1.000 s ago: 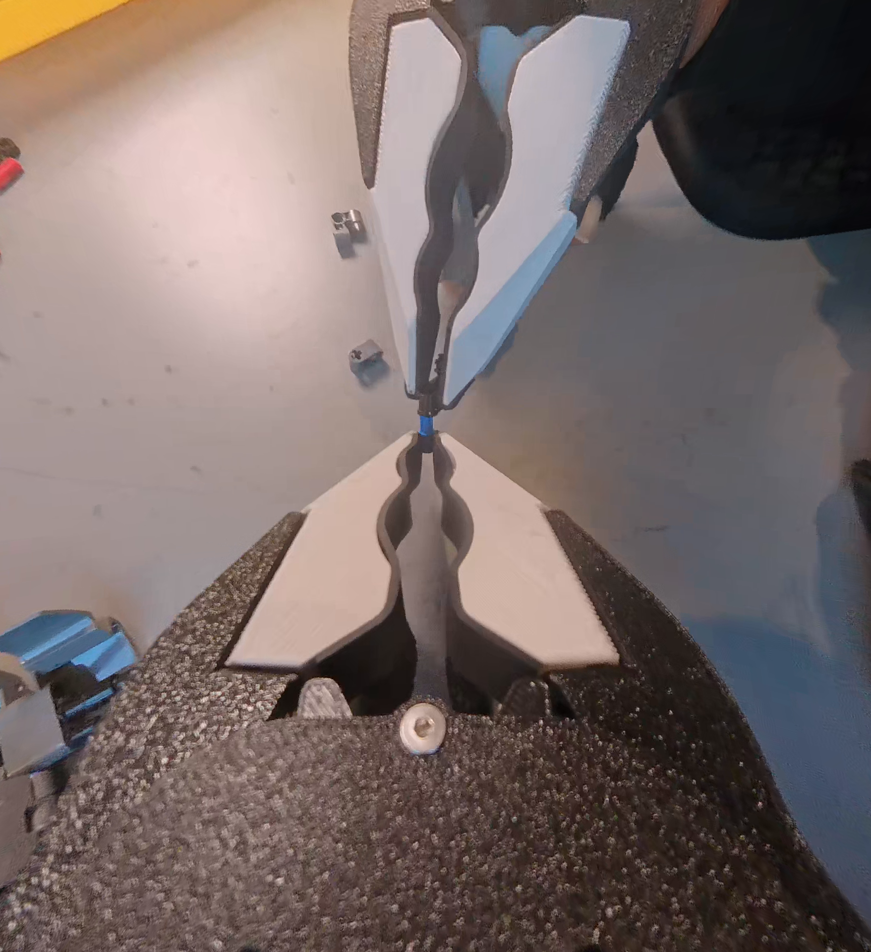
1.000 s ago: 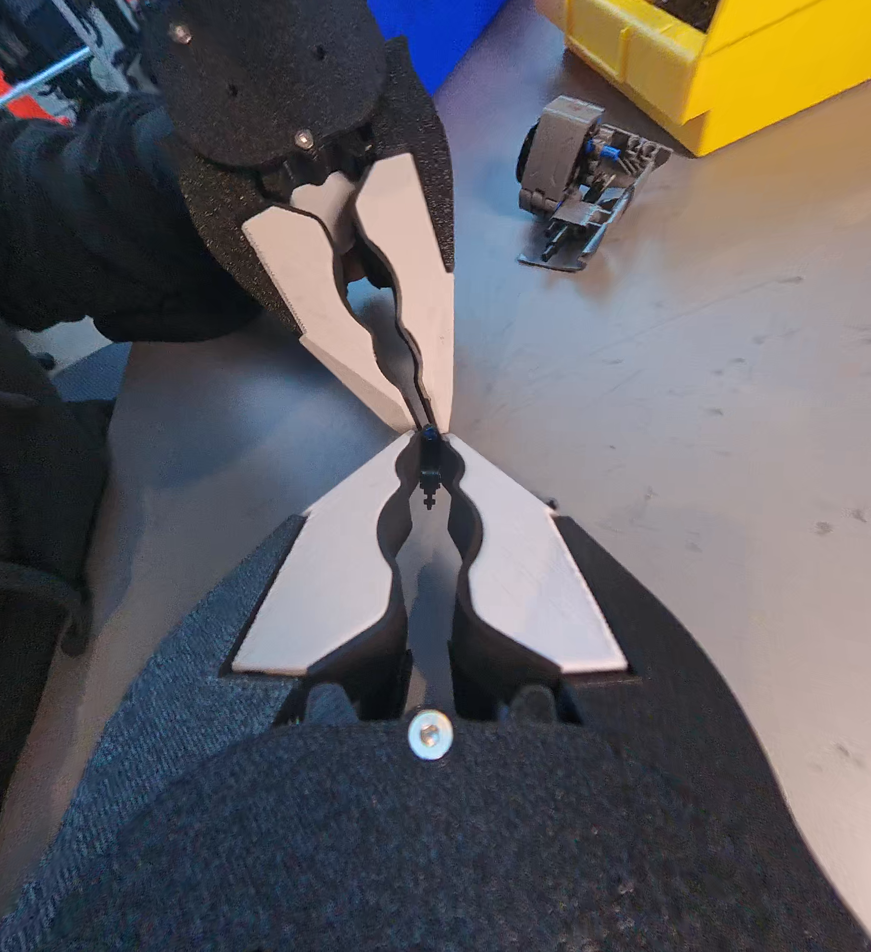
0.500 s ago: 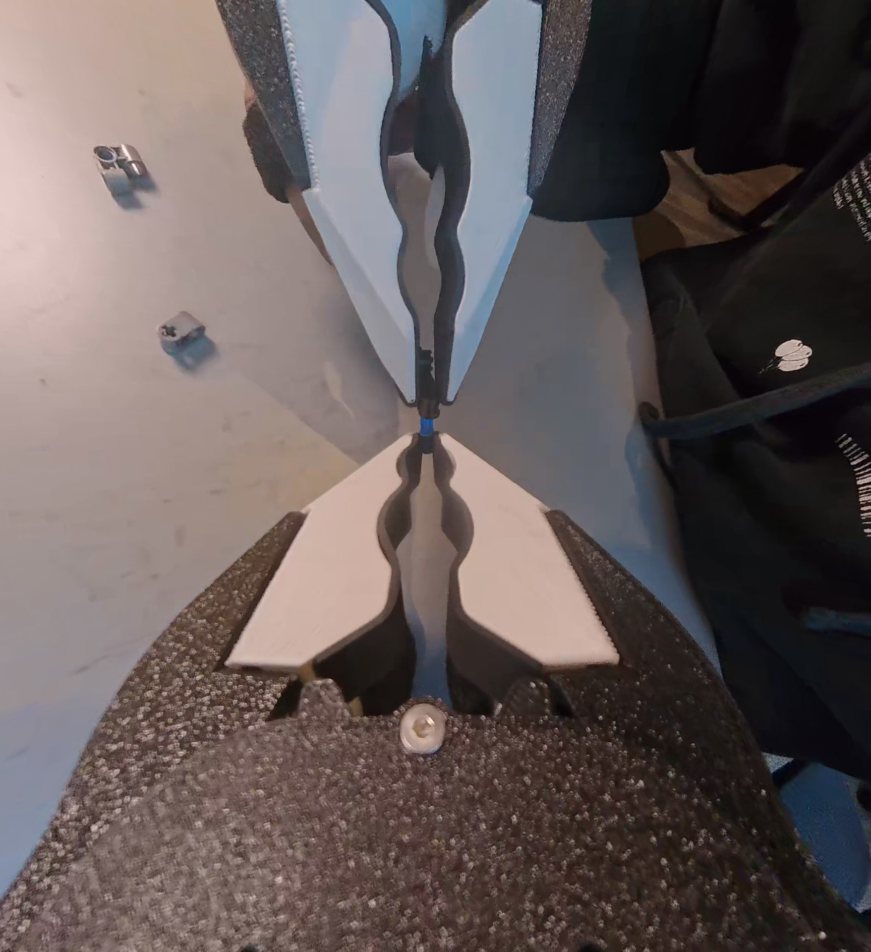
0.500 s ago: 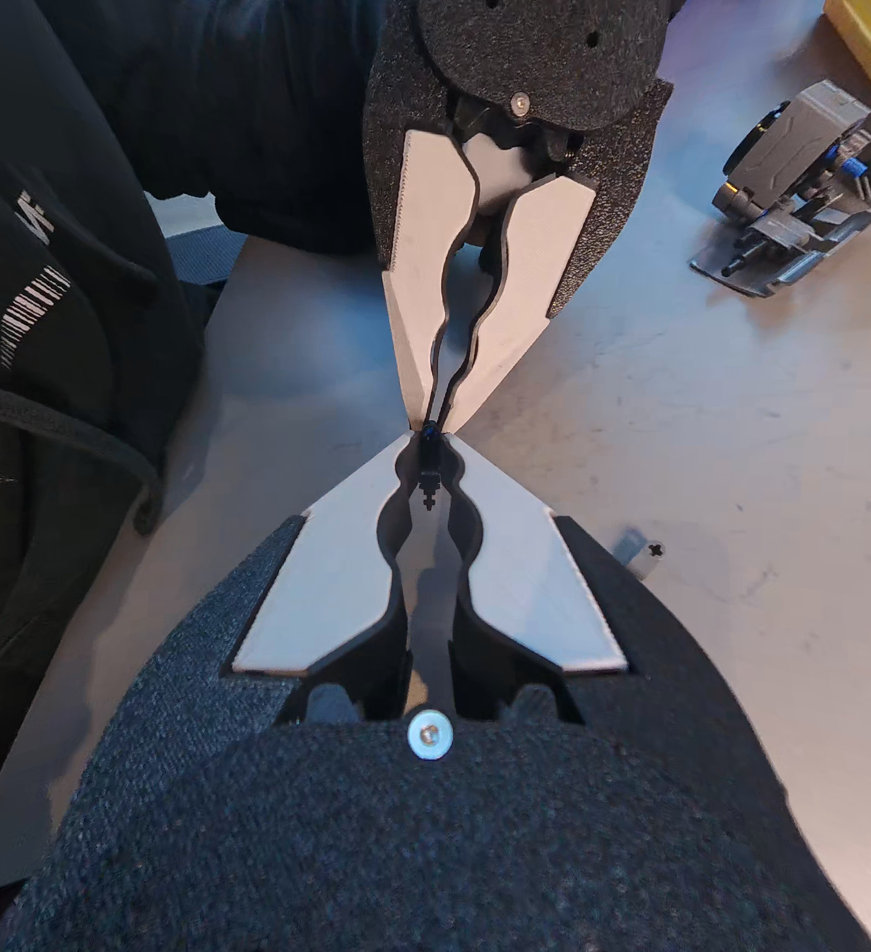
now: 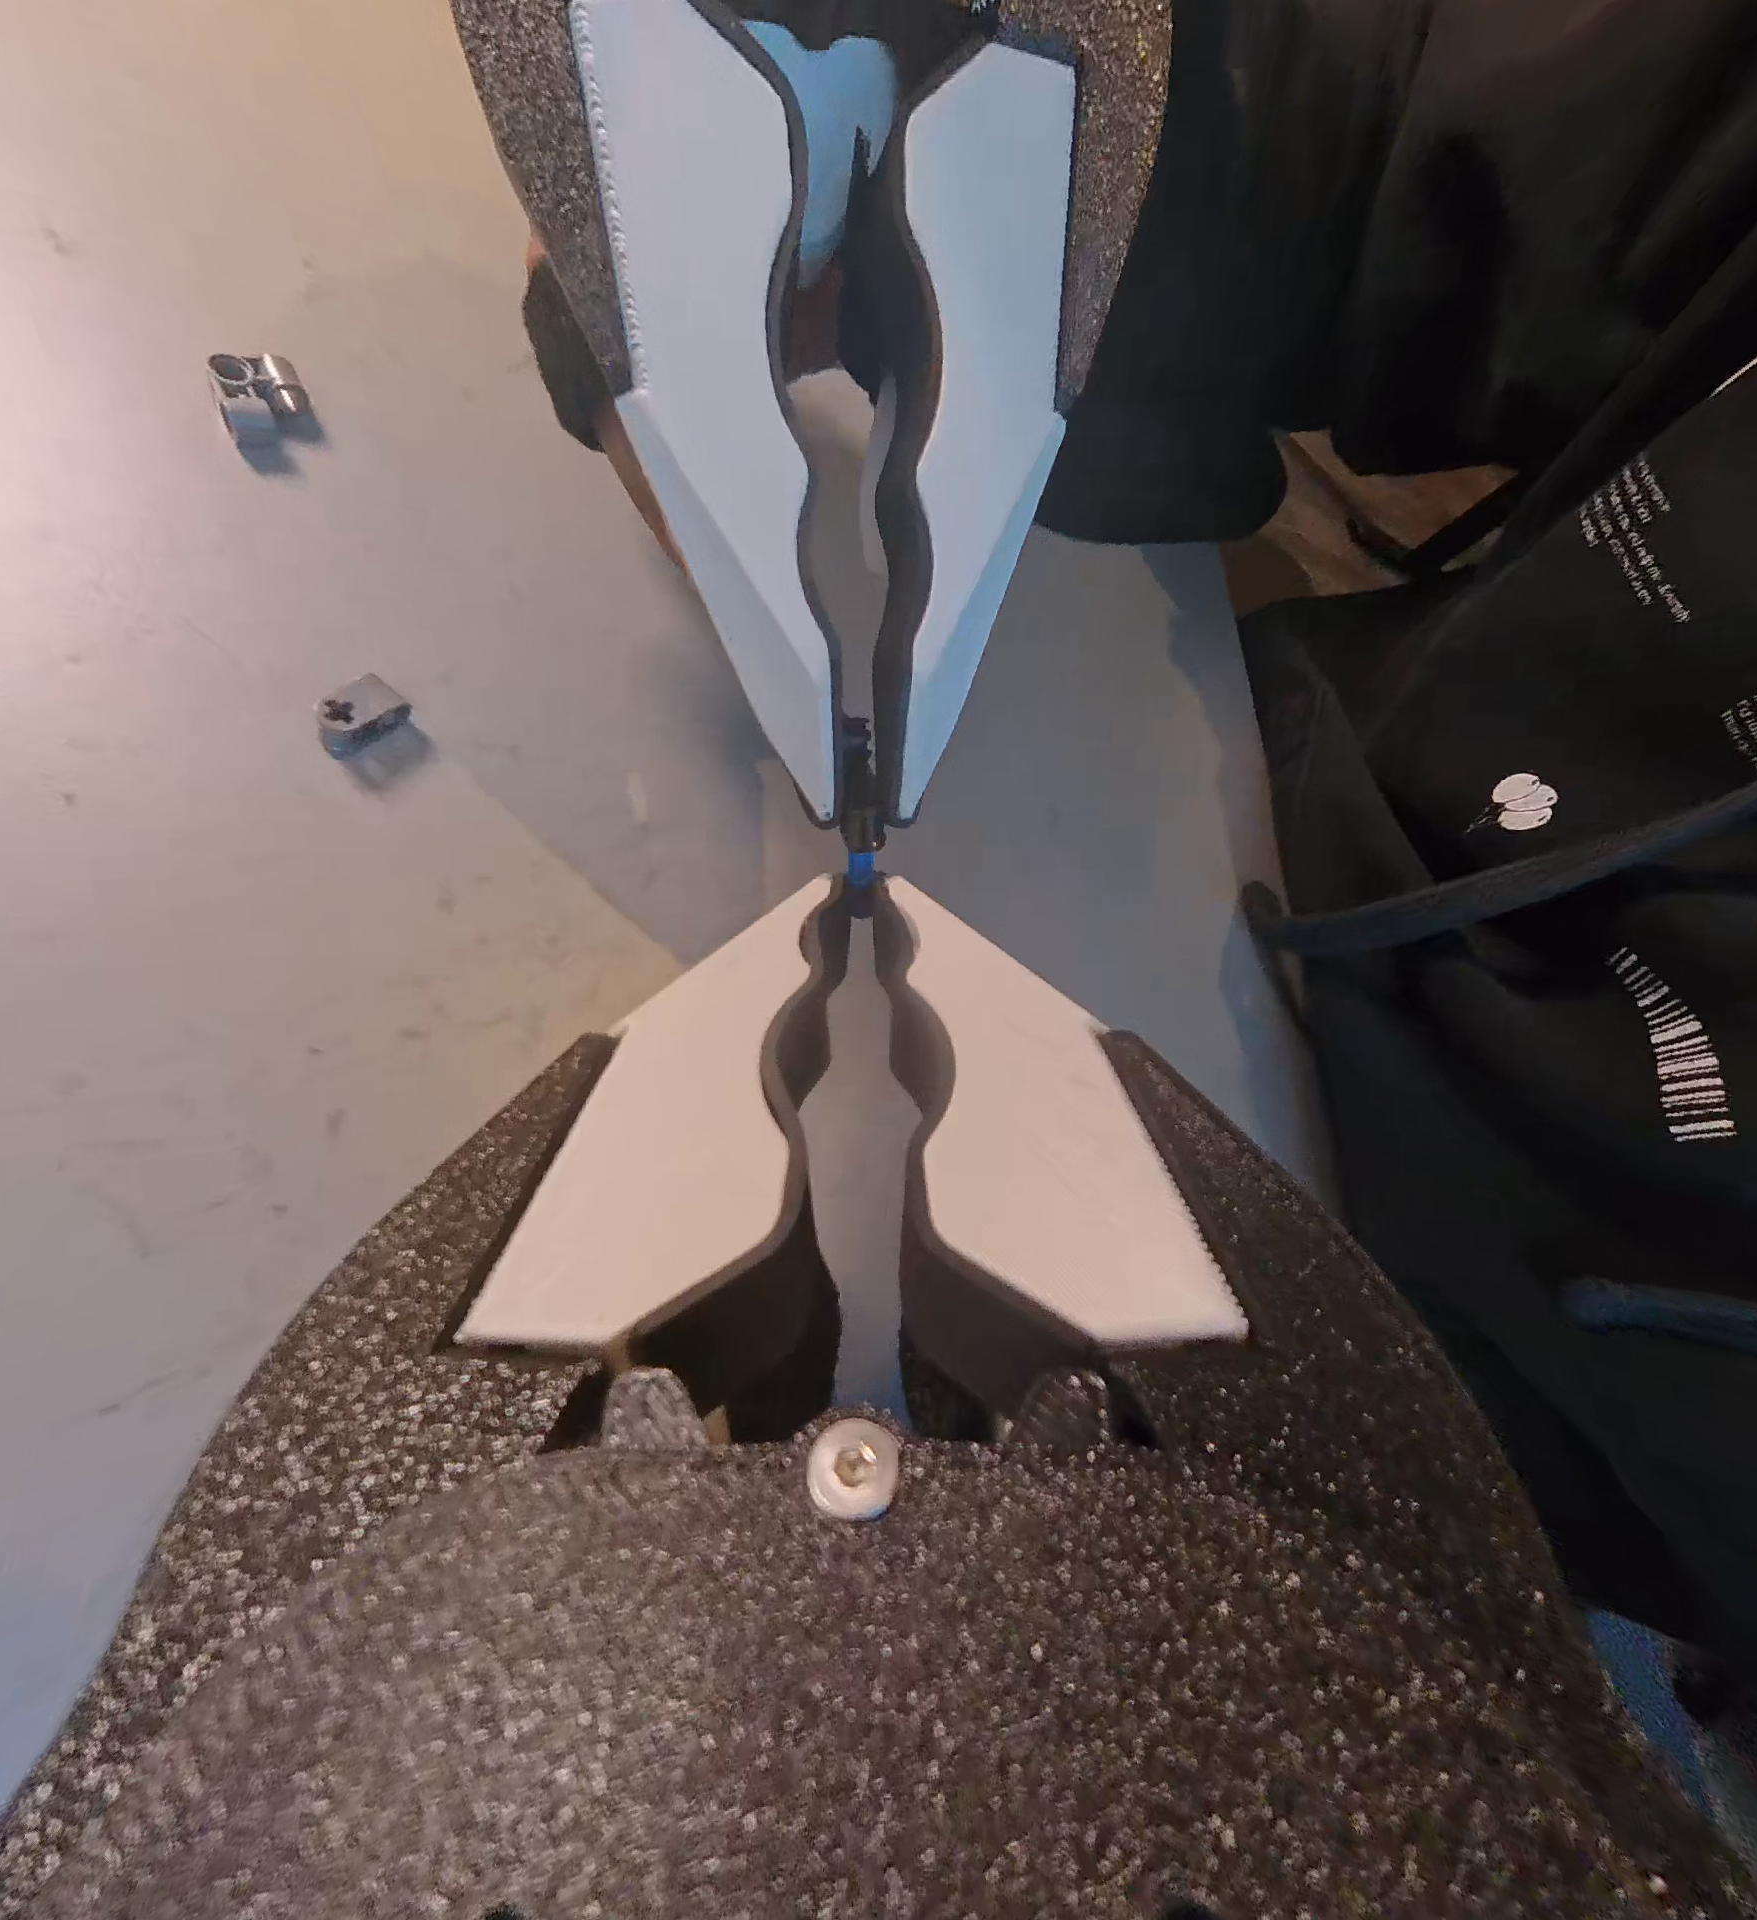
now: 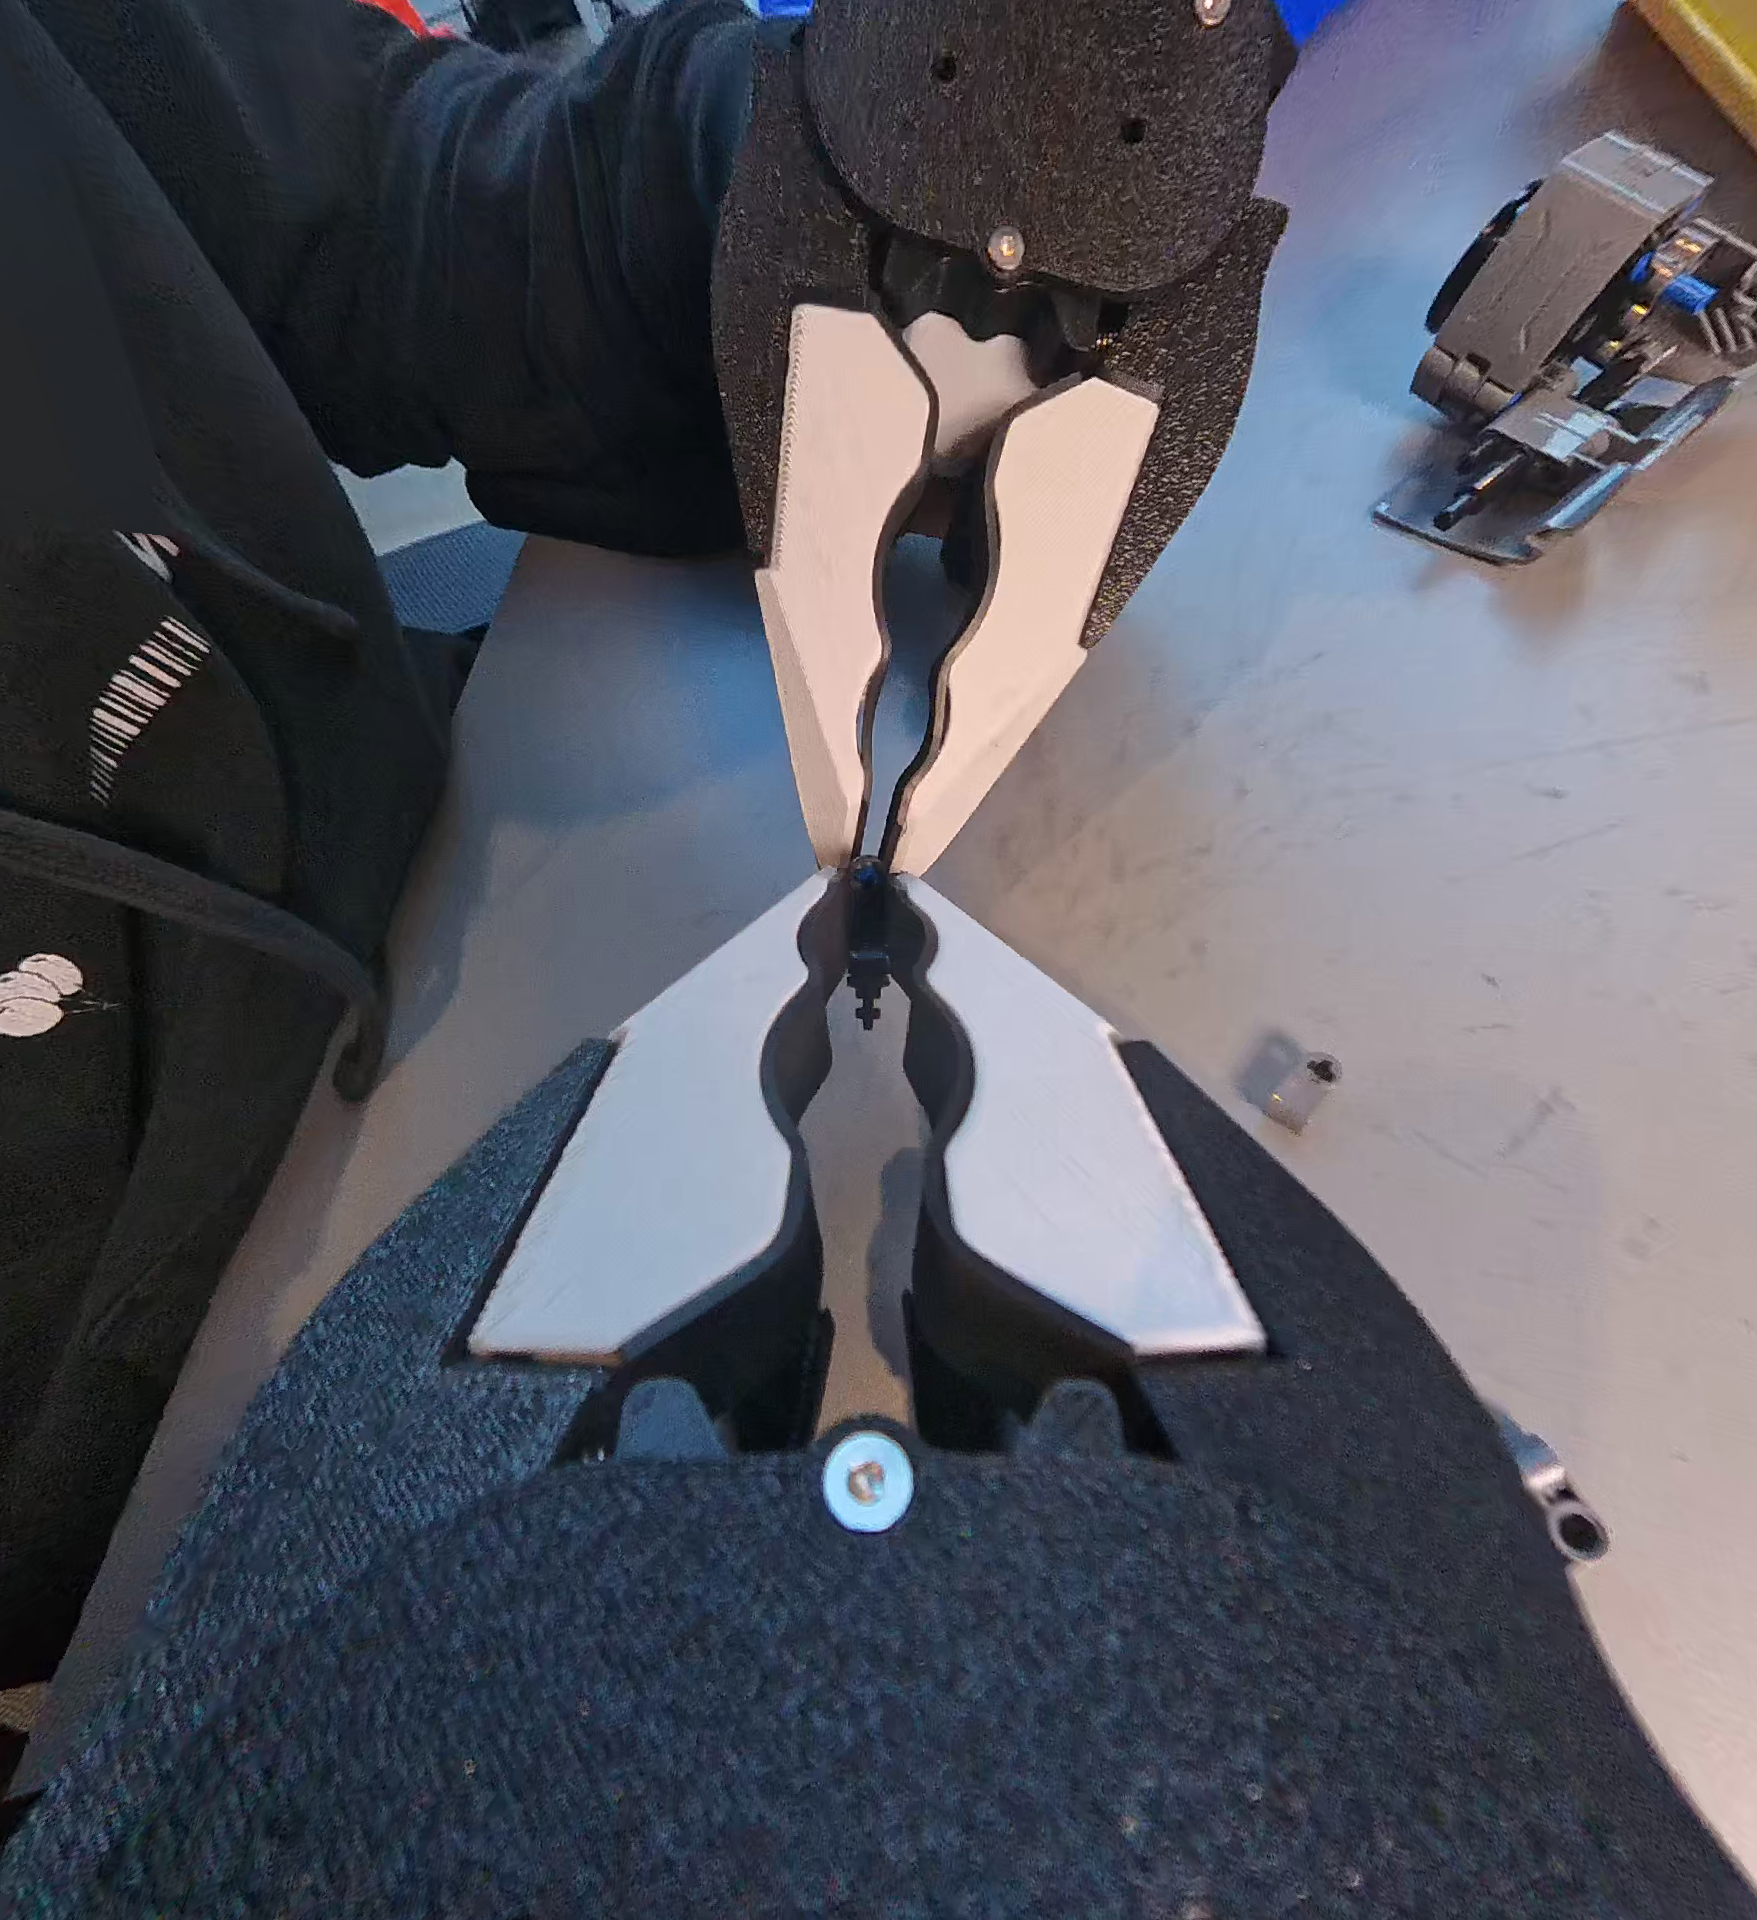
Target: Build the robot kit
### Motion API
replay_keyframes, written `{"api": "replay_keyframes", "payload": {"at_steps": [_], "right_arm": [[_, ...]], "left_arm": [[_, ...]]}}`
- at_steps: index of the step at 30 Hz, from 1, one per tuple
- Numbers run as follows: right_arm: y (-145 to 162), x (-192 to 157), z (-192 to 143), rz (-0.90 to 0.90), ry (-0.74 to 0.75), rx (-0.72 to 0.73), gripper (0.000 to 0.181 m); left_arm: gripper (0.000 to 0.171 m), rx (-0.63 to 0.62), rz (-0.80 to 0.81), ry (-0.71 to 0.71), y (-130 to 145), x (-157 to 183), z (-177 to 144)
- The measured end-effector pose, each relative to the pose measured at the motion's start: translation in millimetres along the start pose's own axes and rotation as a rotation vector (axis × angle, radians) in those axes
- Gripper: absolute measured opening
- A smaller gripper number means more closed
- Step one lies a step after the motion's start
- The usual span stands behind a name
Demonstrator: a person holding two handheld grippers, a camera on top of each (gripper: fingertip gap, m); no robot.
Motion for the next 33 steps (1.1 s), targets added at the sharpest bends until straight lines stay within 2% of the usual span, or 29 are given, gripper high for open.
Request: {"api": "replay_keyframes", "payload": {"at_steps": [5,8,12,18,27,33], "right_arm": [[-3,2,0,-0.009,0.104,-0.095,0.006],[-3,6,0,0.041,0.163,-0.089,0.006],[-2,5,4,0.005,0.232,-0.158,0.006],[-8,1,4,-0.075,0.341,-0.224,0.005],[-13,-14,-1,-0.268,0.532,-0.208,0.006],[-12,-19,-1,-0.327,0.54,-0.261,0.005]], "left_arm": [[0.001,-0.023,0.062,-0.154,-3,1,1],[0.001,-0.025,0.098,-0.251,-5,1,0],[0.0,-0.065,0.162,-0.353,-4,1,6],[0.0,-0.017,0.239,-0.433,-4,0,8],[0.001,0.084,0.423,-0.537,-7,4,5],[0.0,0.085,0.49,-0.565,-5,7,11]]}}
Point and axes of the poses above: each gripper's, where its closed fingertips meet, z out along the fingers, y out of its underside, x = y × z across the jaws, the point moved 10 cm from there along -z, back along the fingers, and after that the axes turned 5 degrees about -z, right-handed, at the moved point
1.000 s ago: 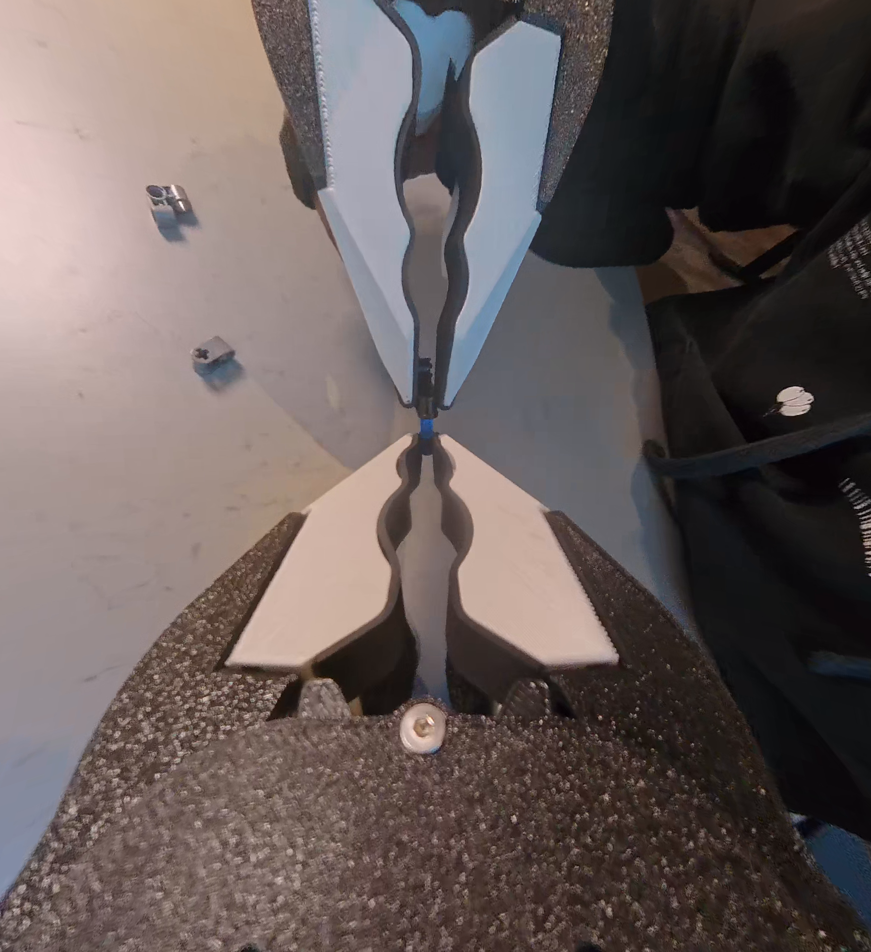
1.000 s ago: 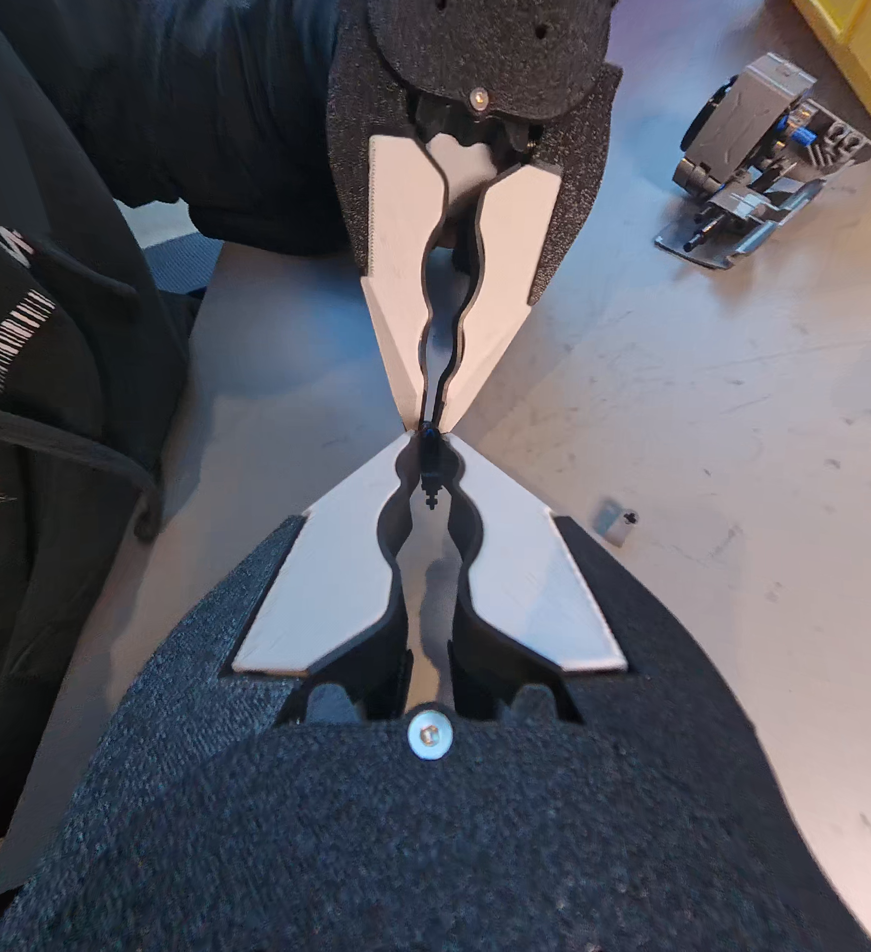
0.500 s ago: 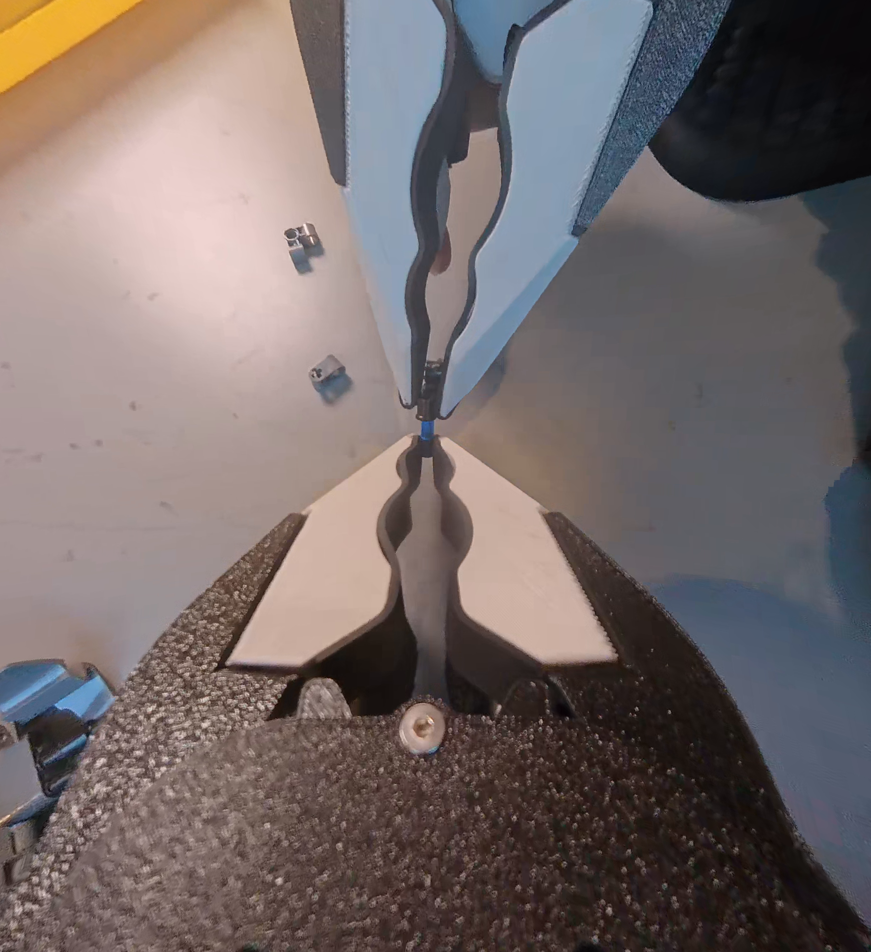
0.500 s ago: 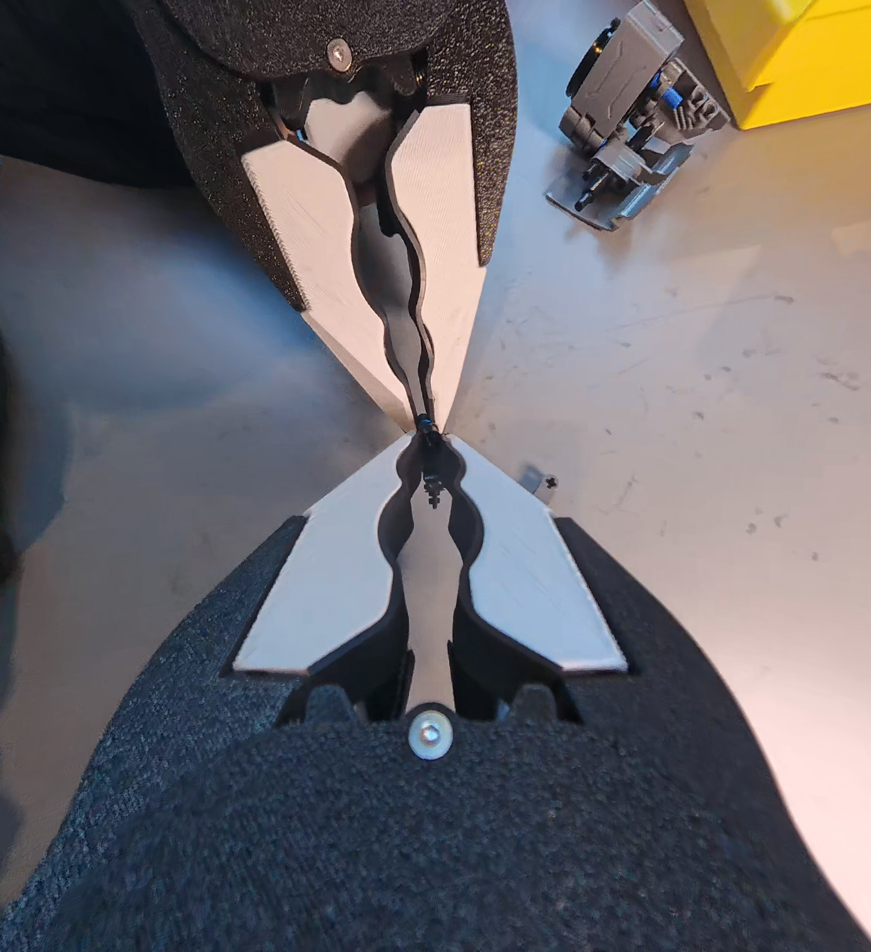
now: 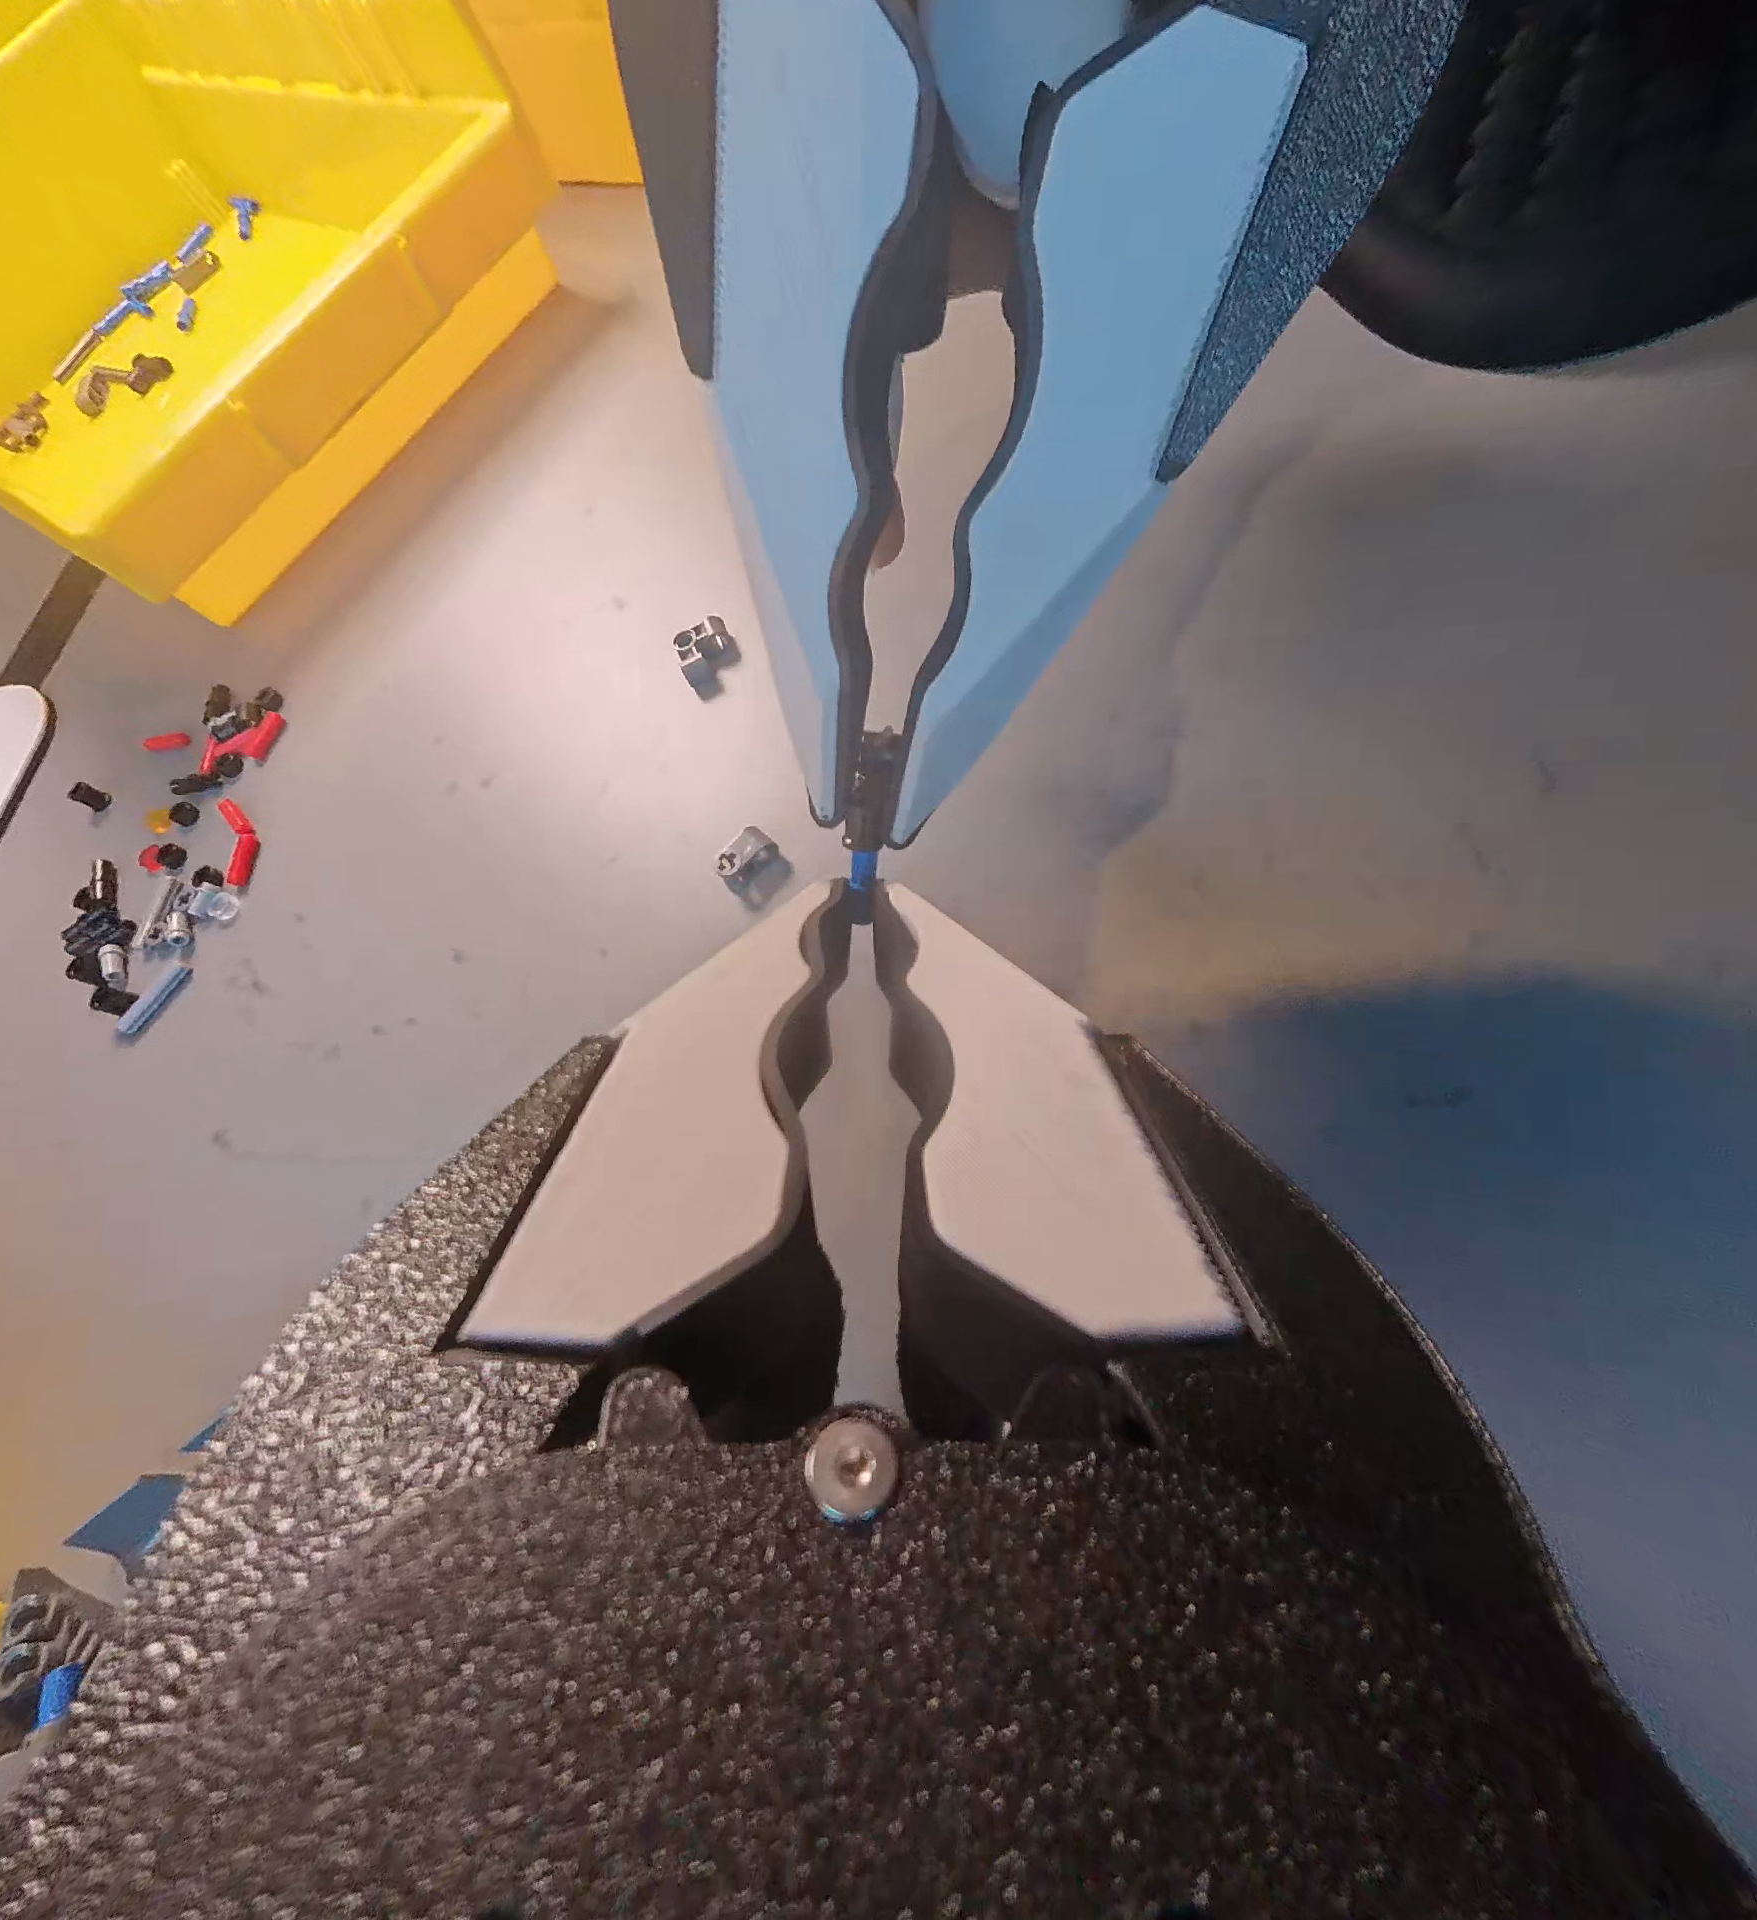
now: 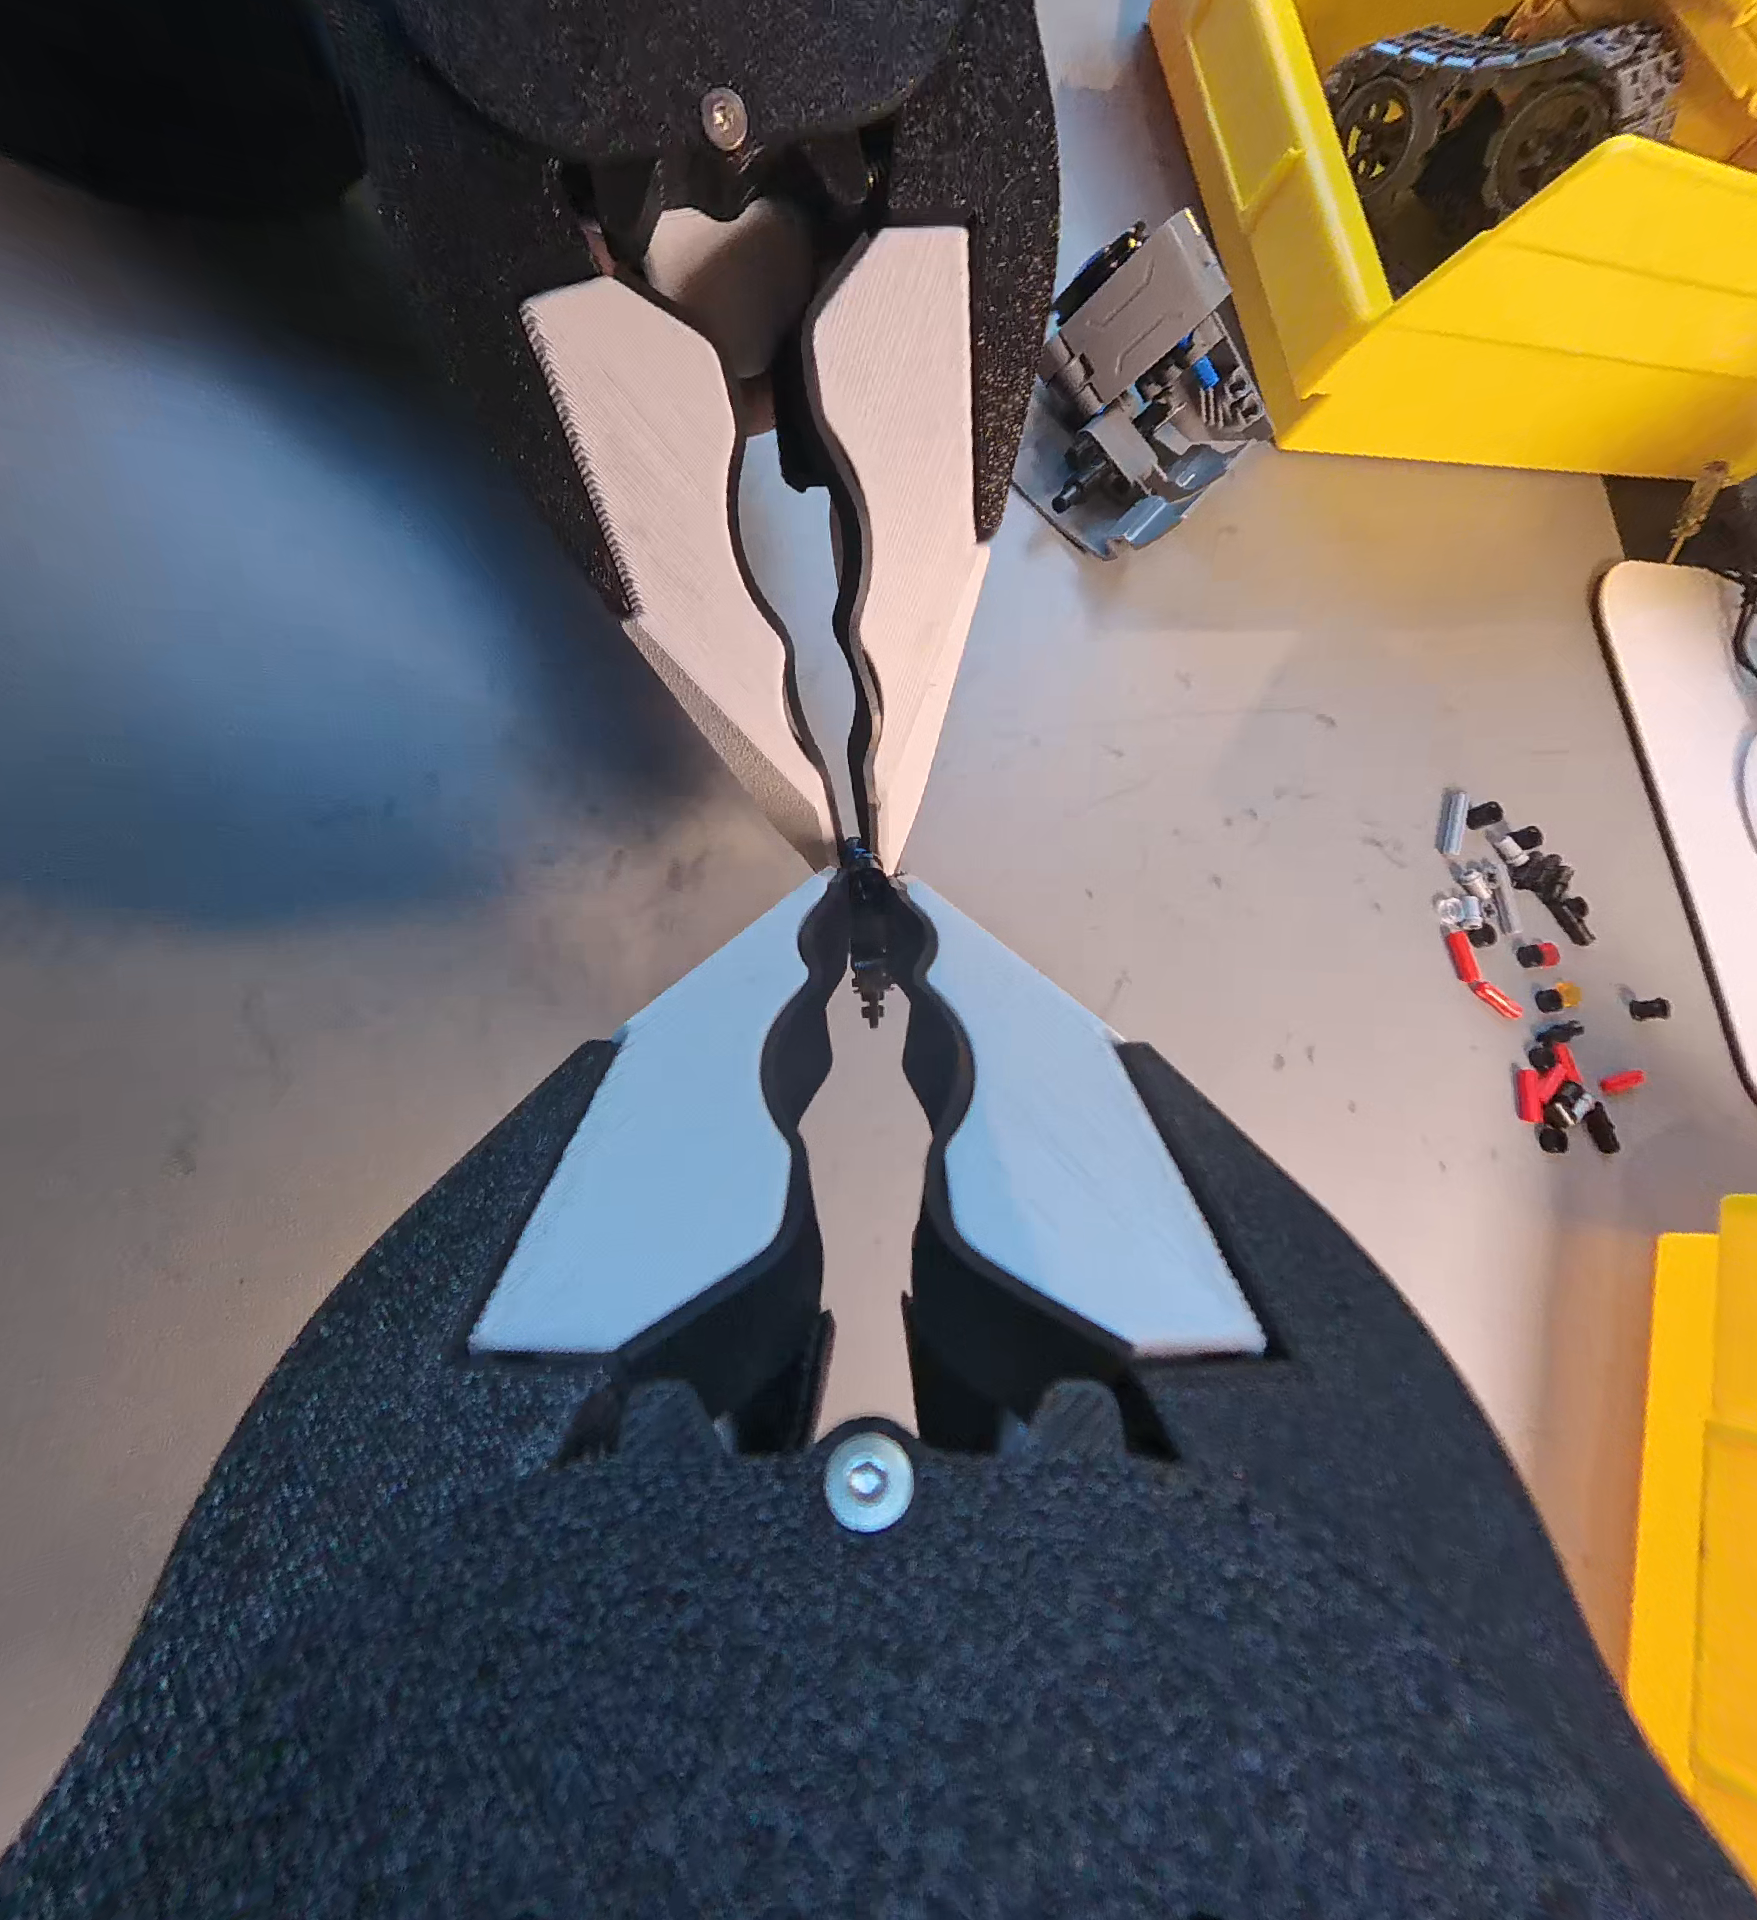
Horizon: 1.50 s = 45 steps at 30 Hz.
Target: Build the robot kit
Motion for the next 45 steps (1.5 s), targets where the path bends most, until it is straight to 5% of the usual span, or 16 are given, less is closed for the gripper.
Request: {"api": "replay_keyframes", "payload": {"at_steps": [20,34,37,40,45], "right_arm": [[12,-1,4,0.041,-0.144,0.056,0.005],[15,-8,4,-0.084,-0.289,0.123,0.005],[28,3,3,0.144,-0.394,0.274,0.006],[38,10,6,0.29,-0.515,0.334,0.006],[43,33,-2,0.549,-0.643,0.577,0.007]], "left_arm": [[0.0,-0.033,-0.145,0.165,3,1,3],[0.0,-0.097,-0.287,0.381,3,4,5],[0.002,-0.068,-0.384,0.451,1,-1,0],[0.003,0.105,-0.558,0.591,-15,-9,-12],[0.003,0.131,-0.62,0.602,-8,-12,-23]]}}
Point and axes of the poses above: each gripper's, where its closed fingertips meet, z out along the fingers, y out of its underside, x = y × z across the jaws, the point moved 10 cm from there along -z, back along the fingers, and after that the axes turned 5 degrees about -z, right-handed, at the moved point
